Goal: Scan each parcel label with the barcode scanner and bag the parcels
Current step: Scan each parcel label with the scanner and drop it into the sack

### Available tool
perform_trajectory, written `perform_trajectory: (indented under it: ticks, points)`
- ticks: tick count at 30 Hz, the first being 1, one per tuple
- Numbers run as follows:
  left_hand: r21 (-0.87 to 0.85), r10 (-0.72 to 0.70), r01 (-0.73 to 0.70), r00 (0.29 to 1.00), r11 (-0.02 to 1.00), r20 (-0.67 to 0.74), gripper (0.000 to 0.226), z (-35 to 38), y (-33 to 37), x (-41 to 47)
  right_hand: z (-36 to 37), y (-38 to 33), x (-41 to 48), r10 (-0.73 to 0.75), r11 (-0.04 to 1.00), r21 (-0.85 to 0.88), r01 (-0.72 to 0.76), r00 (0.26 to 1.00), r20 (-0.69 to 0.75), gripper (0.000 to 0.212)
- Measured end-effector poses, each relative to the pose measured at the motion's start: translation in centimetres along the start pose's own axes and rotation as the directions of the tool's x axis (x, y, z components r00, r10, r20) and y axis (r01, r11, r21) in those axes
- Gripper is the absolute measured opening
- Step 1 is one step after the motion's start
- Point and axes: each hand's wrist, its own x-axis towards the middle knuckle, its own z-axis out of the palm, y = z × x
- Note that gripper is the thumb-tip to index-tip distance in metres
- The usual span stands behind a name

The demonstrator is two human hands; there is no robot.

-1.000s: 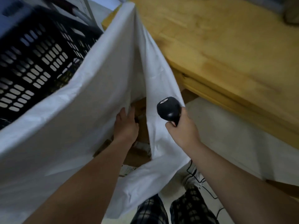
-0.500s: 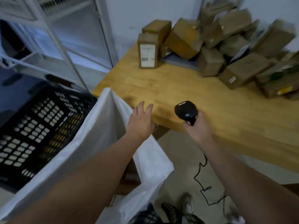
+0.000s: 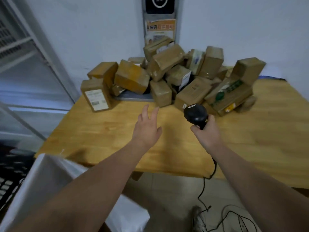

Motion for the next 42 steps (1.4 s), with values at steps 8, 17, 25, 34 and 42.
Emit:
perform_trajectory:
  ticks: [8,17,25,34,42]
  points:
    - [-0.011,0.032,-0.031,0.994,0.999,0.106,0.072,4.8,10.2,11.4,-9.3,2.8,11.8,0.071,0.995,-0.054,-0.078,0.989,-0.133,0.025]
    - [-0.060,0.126,-0.115,0.959,0.992,0.255,0.086,10.4,23.5,22.6,-21.1,5.8,20.0,0.097,0.995,0.001,-0.100,0.959,-0.267,0.016]
    - [0.030,0.169,-0.202,0.886,0.979,0.431,0.116,11.7,29.5,30.8,-24.3,7.3,23.7,0.127,0.991,0.072,-0.113,0.960,-0.251,0.012]
    - [-0.305,0.208,-0.084,0.892,0.949,0.402,0.102,11.0,26.1,29.1,-22.6,7.9,23.9,0.139,0.967,0.239,-0.092,0.973,-0.186,0.016]
    - [-0.624,0.061,0.115,0.965,0.773,0.254,0.100,10.9,14.8,15.3,-17.2,9.2,20.5,0.171,0.956,0.182,-0.232,0.940,0.296,0.030]
